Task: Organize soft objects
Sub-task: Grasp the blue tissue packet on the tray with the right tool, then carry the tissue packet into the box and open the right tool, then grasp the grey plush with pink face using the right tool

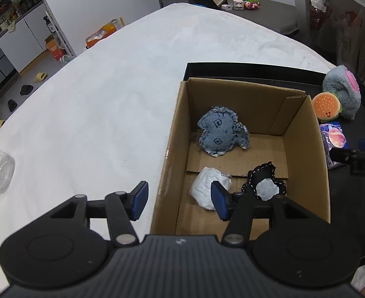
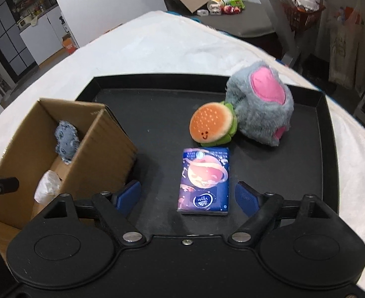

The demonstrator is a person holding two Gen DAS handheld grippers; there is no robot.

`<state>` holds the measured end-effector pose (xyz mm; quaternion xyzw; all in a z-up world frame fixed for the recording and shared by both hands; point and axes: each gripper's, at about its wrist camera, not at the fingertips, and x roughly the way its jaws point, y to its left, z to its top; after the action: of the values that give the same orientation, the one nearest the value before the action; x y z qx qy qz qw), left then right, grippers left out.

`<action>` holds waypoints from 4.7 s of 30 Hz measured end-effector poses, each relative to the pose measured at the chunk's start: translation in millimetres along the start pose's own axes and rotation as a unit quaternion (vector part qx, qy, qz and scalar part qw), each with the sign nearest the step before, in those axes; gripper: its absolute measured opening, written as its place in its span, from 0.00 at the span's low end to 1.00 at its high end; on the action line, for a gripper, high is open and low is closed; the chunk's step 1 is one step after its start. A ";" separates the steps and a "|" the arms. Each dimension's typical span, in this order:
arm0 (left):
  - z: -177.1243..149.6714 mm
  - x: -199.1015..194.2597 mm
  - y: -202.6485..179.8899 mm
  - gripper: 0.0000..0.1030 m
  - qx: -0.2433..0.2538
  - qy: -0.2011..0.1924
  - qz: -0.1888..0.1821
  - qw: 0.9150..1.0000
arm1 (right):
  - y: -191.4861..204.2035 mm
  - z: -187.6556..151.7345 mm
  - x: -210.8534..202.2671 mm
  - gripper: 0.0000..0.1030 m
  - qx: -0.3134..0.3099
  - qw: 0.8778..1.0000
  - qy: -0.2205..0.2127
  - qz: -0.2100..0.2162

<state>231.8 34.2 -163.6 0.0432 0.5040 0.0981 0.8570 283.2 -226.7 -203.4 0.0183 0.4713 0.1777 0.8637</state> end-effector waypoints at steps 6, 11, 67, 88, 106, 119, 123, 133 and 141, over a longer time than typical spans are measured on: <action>4.3 2.2 -16.1 0.57 0.017 0.007 0.016 1.000 | -0.5 -9.6 19.8 0.78 -0.035 0.999 0.017 -0.027; 5.0 3.1 -22.2 0.59 0.022 0.010 0.030 0.999 | -3.8 -15.7 24.0 0.49 -0.047 0.998 0.035 -0.016; -25.2 -1.8 39.3 0.10 -0.033 -0.048 -0.074 0.996 | 111.0 19.8 -45.9 0.52 -0.148 0.983 -0.096 0.051; -21.5 -2.7 34.3 0.10 -0.022 -0.052 -0.058 0.997 | 71.7 23.7 -38.4 0.76 -0.103 0.992 -0.068 0.004; -0.1 -0.4 19.2 0.53 -0.018 -0.038 -0.034 0.999 | 3.9 53.1 -41.9 0.79 -0.057 0.994 -0.090 -0.012; 16.2 16.1 -11.9 0.70 -0.001 -0.011 0.002 1.000 | -46.8 59.5 -22.1 0.86 -0.027 0.995 -0.095 -0.014; 21.3 22.8 -21.7 0.71 0.005 -0.003 0.012 1.000 | -57.9 61.3 -13.5 0.88 -0.015 0.995 -0.092 -0.019; 34.6 29.9 -34.1 0.71 0.019 0.003 0.029 0.999 | -88.3 63.0 13.3 0.88 0.037 0.996 -0.078 -0.012; 37.3 30.8 -38.5 0.71 0.024 0.007 0.040 0.999 | -103.9 61.1 27.6 0.52 0.075 0.996 -0.053 0.019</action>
<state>283.6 4.1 -178.4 0.0831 0.5103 0.1202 0.8475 377.1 -306.7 -212.5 0.1011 0.4365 0.1576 0.8800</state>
